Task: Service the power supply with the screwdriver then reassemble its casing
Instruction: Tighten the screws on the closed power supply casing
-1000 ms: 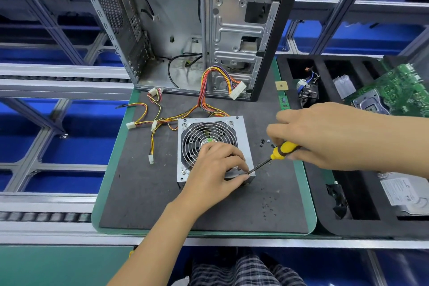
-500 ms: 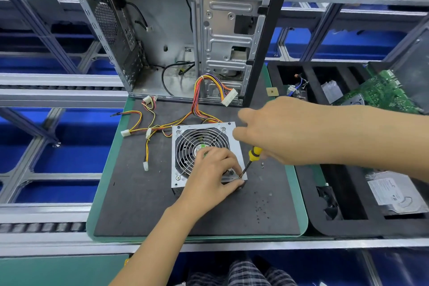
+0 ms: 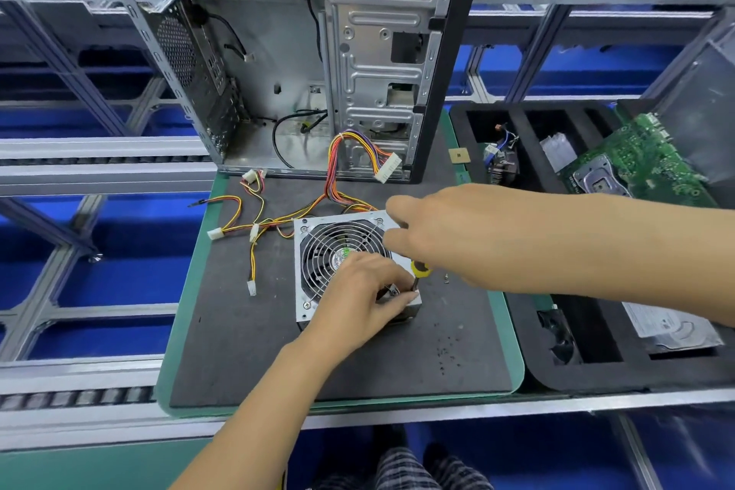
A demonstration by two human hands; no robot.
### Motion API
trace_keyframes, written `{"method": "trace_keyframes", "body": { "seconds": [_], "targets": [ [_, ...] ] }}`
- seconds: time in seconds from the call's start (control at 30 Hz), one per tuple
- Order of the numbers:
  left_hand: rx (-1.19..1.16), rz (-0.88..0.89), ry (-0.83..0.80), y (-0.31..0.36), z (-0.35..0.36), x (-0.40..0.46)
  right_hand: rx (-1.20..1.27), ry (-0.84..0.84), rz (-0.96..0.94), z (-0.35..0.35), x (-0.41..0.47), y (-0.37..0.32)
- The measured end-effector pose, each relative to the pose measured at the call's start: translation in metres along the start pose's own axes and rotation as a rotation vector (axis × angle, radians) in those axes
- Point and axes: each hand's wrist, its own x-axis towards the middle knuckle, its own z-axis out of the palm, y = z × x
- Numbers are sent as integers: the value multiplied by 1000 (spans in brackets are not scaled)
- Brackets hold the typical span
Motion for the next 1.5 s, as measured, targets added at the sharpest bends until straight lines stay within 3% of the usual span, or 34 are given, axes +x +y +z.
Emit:
{"method": "trace_keyframes", "body": {
  "seconds": [0.17, 0.27, 0.5, 0.67, 0.8, 1.0, 1.13, 1.33, 1.5],
  "targets": [
    [-209, -26, 28, 14, -14, 11, -47, -3, 18, -4, 2, -4],
    [-189, 11, 80, 18, -18, 16, -54, -25, 12, -7, 7, -4],
    [-196, 23, -62, 17, -18, 23, -230, -1, 84, 4, -1, 2],
    [-135, 82, -180, 6, -23, 29, -258, -51, -102, -1, -13, 4],
    [-187, 104, -217, 7, -23, 30, -377, -113, -31, -4, -17, 2],
    [-263, 86, -200, 8, -22, 28, -274, -127, 82, -6, -10, -5],
    [-163, 120, -190, 9, -26, 25, -135, -144, 166, -8, -3, -1],
    [-19, 230, -166, 4, -29, 28, -198, -170, 55, -17, -6, -1],
    [-207, 144, -167, 2, -21, 25, -244, -106, 145, -7, -6, -8]
  ]
}}
